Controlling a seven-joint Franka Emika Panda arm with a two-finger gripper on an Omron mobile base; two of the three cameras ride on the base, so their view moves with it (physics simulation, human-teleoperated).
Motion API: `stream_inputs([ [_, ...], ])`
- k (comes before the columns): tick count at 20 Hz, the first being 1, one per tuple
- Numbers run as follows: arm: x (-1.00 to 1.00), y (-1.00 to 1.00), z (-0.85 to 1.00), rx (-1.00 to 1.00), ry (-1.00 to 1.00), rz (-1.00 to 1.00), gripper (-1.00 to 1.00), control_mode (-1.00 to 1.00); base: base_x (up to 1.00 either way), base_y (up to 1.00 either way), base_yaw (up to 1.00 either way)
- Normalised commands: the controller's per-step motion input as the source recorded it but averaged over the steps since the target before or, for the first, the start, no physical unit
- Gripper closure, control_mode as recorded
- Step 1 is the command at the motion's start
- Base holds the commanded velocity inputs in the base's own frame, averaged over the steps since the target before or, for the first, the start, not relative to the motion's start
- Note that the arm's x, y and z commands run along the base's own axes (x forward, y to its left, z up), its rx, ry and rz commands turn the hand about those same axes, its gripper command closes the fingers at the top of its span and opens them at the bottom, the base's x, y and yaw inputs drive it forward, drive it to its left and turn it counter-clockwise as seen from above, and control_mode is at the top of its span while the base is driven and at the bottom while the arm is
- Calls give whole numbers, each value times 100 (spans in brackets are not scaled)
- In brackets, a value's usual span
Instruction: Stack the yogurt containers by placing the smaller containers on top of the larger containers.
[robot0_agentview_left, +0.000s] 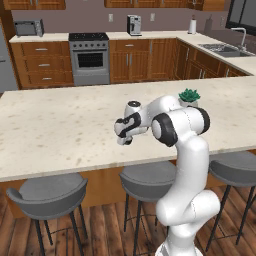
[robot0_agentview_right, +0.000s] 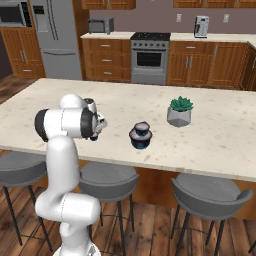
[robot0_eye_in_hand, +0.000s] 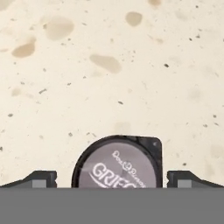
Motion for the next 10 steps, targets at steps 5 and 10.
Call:
stream_inputs([
  [5,12,0,-7,0,0,0,-100,-100,0,0,0],
  [10,0,0,-5,-2,0,0,-100,-100,0,0,0],
])
